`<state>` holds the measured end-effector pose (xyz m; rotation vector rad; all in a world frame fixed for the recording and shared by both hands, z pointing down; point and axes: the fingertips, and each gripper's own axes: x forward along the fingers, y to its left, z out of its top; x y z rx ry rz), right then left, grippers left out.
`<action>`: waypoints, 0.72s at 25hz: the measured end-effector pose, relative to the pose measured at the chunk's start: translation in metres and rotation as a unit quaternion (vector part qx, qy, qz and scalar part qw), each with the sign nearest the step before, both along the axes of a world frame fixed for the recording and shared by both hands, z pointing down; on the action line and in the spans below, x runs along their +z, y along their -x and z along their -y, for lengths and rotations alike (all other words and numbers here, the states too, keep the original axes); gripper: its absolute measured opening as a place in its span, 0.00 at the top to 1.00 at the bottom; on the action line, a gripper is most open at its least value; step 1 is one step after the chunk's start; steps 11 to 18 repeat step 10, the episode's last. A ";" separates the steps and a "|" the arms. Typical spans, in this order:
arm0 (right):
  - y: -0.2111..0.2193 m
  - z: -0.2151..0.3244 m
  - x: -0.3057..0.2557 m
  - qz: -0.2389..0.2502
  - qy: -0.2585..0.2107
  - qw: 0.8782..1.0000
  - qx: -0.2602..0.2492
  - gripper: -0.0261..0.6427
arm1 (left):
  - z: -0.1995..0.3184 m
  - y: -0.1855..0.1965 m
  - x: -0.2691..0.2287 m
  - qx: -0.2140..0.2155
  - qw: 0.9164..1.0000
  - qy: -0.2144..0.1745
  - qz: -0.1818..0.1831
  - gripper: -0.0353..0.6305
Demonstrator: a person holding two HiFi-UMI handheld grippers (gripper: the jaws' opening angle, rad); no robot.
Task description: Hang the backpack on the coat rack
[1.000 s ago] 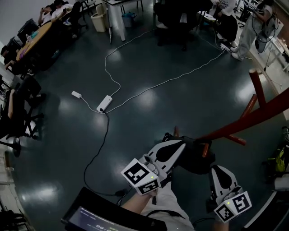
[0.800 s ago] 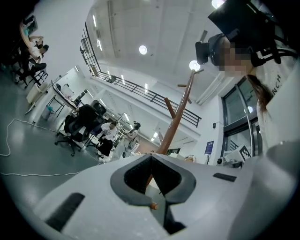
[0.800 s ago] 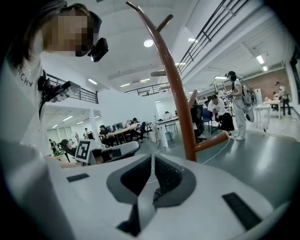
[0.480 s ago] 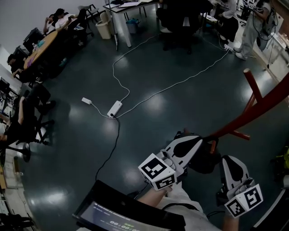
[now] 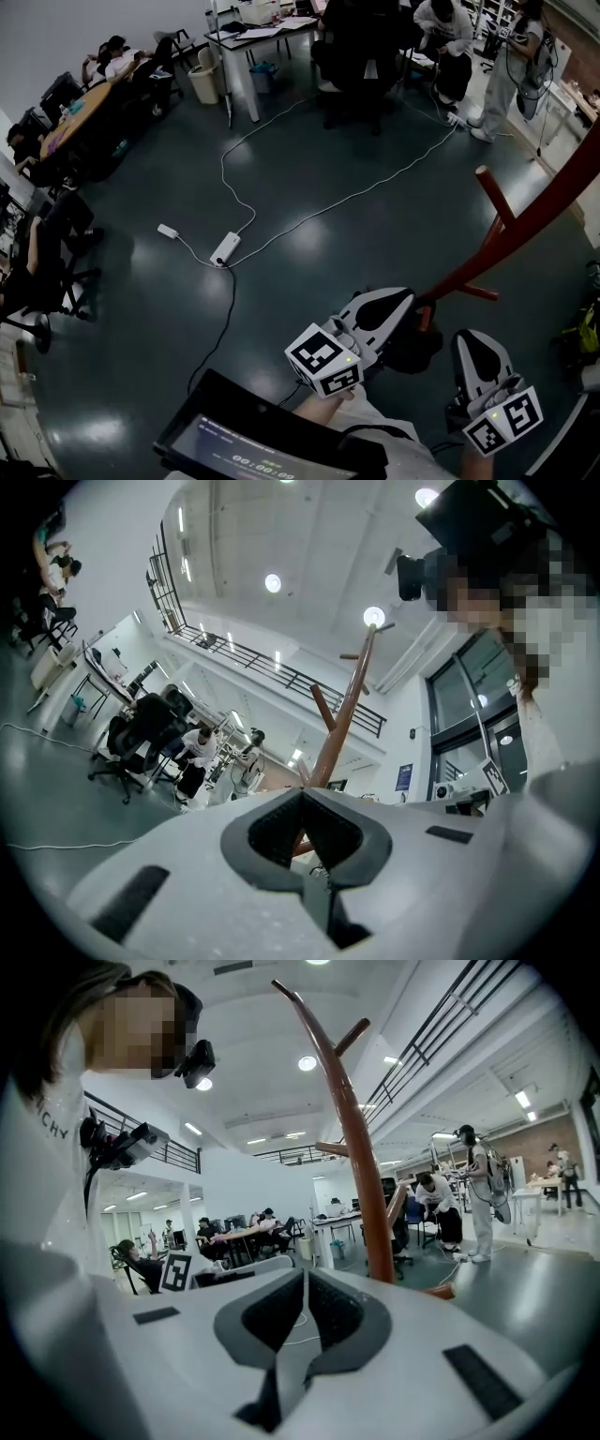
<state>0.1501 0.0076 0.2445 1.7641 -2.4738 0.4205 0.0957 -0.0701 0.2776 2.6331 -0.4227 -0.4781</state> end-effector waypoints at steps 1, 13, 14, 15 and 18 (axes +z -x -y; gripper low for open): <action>0.000 0.000 -0.001 0.000 -0.001 1.000 0.001 0.92 | 0.001 -0.001 -0.001 0.000 1.000 -0.002 0.001 0.93; -0.002 0.004 0.001 0.000 0.003 1.000 -0.004 0.92 | 0.006 -0.007 -0.003 -0.002 1.000 -0.004 -0.003 0.93; -0.002 0.004 0.001 0.000 0.003 1.000 -0.004 0.92 | 0.006 -0.007 -0.003 -0.002 1.000 -0.004 -0.003 0.93; -0.002 0.004 0.001 0.000 0.003 1.000 -0.004 0.92 | 0.006 -0.007 -0.003 -0.002 1.000 -0.004 -0.003 0.93; -0.002 0.004 0.001 0.000 0.003 1.000 -0.004 0.92 | 0.006 -0.007 -0.003 -0.002 1.000 -0.004 -0.003 0.93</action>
